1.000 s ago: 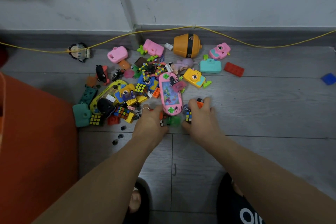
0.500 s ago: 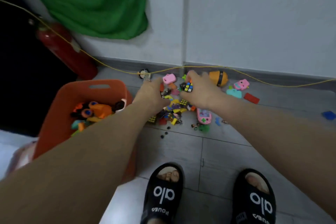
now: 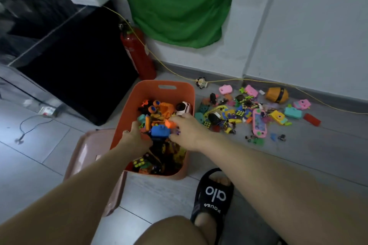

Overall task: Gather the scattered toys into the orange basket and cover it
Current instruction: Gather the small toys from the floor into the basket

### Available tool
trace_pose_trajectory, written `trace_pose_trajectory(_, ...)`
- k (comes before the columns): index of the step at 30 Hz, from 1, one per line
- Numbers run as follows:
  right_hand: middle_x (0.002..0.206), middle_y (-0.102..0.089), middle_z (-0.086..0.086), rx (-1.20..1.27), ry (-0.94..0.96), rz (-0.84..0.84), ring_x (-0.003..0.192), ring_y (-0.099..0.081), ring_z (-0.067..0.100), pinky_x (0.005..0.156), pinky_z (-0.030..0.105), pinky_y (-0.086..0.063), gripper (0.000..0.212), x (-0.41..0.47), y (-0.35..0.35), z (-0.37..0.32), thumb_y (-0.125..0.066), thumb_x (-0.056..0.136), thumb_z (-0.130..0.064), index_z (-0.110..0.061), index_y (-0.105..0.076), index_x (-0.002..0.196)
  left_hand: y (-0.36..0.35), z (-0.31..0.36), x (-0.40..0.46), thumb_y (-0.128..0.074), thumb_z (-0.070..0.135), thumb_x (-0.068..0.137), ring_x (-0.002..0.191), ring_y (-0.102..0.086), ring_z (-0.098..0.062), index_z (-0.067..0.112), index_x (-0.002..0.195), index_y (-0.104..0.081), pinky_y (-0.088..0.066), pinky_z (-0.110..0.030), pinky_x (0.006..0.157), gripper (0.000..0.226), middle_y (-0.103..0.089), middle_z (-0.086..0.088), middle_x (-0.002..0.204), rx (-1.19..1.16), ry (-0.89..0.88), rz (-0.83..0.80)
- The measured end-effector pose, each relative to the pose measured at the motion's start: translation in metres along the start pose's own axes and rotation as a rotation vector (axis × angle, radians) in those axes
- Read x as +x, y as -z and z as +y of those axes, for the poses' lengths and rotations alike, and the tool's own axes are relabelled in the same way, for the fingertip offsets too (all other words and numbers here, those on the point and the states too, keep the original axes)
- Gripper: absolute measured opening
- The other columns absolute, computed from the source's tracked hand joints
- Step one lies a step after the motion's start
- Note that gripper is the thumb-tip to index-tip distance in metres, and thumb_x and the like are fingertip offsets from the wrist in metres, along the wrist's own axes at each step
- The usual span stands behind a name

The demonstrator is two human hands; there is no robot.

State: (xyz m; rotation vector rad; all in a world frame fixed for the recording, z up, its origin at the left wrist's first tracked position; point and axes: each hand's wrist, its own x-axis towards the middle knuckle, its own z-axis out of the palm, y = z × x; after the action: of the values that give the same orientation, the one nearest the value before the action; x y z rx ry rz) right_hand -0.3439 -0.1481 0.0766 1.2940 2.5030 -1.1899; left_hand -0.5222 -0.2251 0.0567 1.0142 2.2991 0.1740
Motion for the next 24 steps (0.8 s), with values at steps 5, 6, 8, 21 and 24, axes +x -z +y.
trace_pose_trajectory(5,0.134,-0.049,0.016,-0.104,-0.105,0.151,0.119,-0.052,0.034,0.097,0.037,-0.045,0.053,-0.016,0.052,0.057,-0.055,0.095,-0.035,-0.019,-0.042,0.143,-0.014,0.061,0.004,-0.06,0.03,0.091,0.096,-0.051,-0.035,0.013,0.13,-0.041,-0.043,-0.039,0.08,0.046,-0.046,-0.02,0.125,0.122,-0.193,0.139)
trace_pose_trajectory(6,0.137,-0.049,0.016,-0.125,-0.144,0.167,0.122,-0.051,0.034,0.096,0.036,-0.045,0.054,-0.02,0.064,0.073,-0.055,0.095,-0.034,-0.019,-0.04,0.145,-0.019,0.083,0.007,-0.06,0.03,0.091,0.102,-0.051,-0.036,0.012,0.128,-0.042,-0.042,-0.04,0.083,0.045,-0.046,-0.02,0.125,0.122,-0.259,0.126)
trace_pose_trajectory(8,0.136,-0.052,0.017,-0.144,-0.231,0.18,0.121,-0.052,0.035,0.092,0.035,-0.044,0.059,-0.027,0.085,0.108,-0.055,0.094,-0.035,-0.019,-0.036,0.148,-0.032,0.127,0.013,-0.06,0.029,0.09,0.113,-0.049,-0.038,0.012,0.128,-0.044,-0.043,-0.042,0.092,0.045,-0.047,-0.02,0.125,0.124,-0.406,0.058)
trace_pose_trajectory(21,0.154,-0.018,0.021,-0.013,-0.634,0.153,0.14,-0.024,0.043,0.11,0.05,-0.034,0.115,0.017,0.065,0.338,-0.071,0.071,-0.066,-0.031,-0.002,0.156,-0.208,0.212,0.11,-0.075,0.051,0.074,0.144,-0.01,-0.041,0.028,0.153,0.0,-0.026,-0.056,0.113,0.111,-0.006,-0.013,0.159,0.328,-0.29,-0.31)
trace_pose_trajectory(24,0.159,-0.005,0.02,-0.031,-0.691,0.197,0.146,-0.01,0.043,0.114,0.057,-0.026,0.12,0.037,0.057,0.372,-0.068,0.066,-0.075,-0.032,0.001,0.154,-0.228,0.202,0.135,-0.077,0.06,0.069,0.147,0.006,-0.043,0.037,0.153,0.008,-0.017,-0.059,0.116,0.122,0.013,-0.013,0.161,0.233,-0.163,-0.293)
